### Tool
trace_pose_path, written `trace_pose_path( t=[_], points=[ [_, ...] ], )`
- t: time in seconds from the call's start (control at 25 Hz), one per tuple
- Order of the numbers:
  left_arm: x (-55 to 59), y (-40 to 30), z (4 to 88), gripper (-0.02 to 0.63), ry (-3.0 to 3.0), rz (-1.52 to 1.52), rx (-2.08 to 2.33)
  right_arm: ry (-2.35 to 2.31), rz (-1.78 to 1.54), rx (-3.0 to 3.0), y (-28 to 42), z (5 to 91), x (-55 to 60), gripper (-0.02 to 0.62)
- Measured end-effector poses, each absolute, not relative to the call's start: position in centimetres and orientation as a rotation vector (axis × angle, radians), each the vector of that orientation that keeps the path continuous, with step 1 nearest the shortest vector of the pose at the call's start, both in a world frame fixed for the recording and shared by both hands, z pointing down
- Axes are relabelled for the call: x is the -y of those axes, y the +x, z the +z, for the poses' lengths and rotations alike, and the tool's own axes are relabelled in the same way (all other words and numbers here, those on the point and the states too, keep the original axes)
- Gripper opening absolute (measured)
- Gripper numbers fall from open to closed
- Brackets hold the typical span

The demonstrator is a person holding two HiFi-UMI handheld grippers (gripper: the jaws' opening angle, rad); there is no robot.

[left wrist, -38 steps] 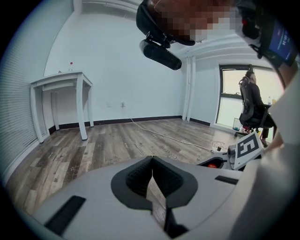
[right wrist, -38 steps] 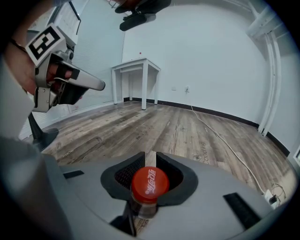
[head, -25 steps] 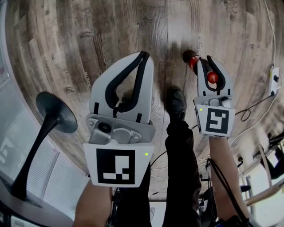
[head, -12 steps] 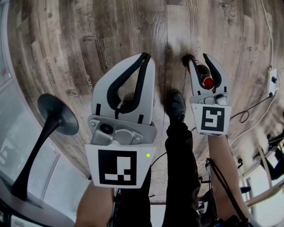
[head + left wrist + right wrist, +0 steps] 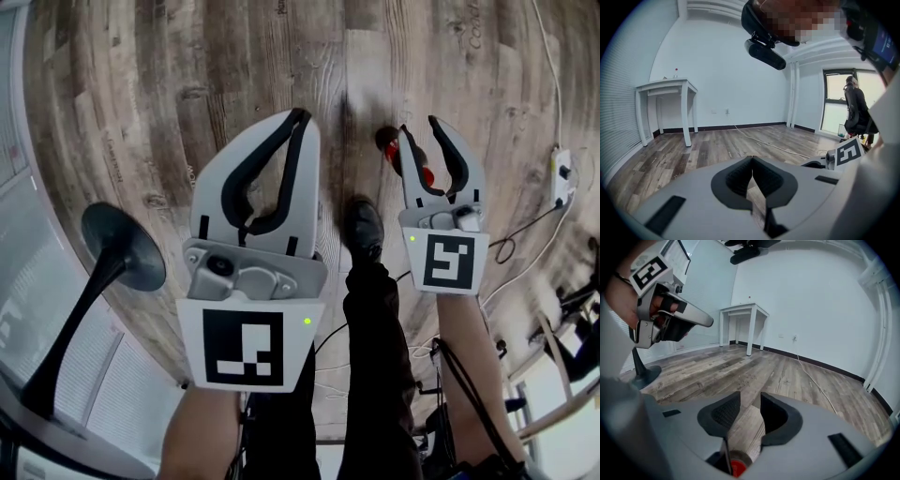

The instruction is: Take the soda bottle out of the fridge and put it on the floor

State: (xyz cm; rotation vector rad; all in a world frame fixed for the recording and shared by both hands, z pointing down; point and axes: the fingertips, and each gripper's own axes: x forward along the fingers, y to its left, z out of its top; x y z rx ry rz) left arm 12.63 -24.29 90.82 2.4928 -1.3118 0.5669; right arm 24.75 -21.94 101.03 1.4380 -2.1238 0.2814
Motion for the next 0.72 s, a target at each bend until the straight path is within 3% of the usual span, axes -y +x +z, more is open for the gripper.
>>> trace_pose_path(
  t=[0.4, 0.72],
  points=[
    [28.5, 12.0, 80.5, 0.017, 2.539, 0.438, 1.432, 1.586, 0.180, 2.230, 23.6, 87.0, 27.9, 0.129],
    [31.2, 11.6, 67.6, 0.017, 2.608, 0.320, 1.545, 1.725, 0.090, 2.314, 22.4, 72.3, 31.0, 0.018]
  ],
)
